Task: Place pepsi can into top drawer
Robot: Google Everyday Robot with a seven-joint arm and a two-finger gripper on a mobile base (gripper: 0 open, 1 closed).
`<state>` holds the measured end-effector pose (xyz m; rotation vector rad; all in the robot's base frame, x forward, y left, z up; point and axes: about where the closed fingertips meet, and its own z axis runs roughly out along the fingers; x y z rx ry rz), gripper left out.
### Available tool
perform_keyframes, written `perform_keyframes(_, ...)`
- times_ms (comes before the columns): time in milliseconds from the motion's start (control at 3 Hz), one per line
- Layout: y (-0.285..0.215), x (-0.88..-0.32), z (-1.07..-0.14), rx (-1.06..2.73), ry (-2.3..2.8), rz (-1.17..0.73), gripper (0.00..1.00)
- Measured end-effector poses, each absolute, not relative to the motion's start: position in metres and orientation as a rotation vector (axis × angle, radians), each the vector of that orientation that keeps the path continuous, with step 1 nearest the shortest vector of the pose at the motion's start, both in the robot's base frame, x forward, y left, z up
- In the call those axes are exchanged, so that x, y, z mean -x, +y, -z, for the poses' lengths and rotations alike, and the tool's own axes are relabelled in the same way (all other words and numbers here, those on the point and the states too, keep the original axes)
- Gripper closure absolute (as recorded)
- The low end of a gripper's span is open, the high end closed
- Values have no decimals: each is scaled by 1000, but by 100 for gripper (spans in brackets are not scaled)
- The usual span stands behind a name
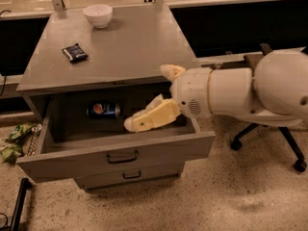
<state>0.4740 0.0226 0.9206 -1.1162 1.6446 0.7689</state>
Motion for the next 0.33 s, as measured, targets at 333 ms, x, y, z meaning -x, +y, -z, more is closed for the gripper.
perform_keyframes(333,19,-473,-923,1105,1649,-768,0)
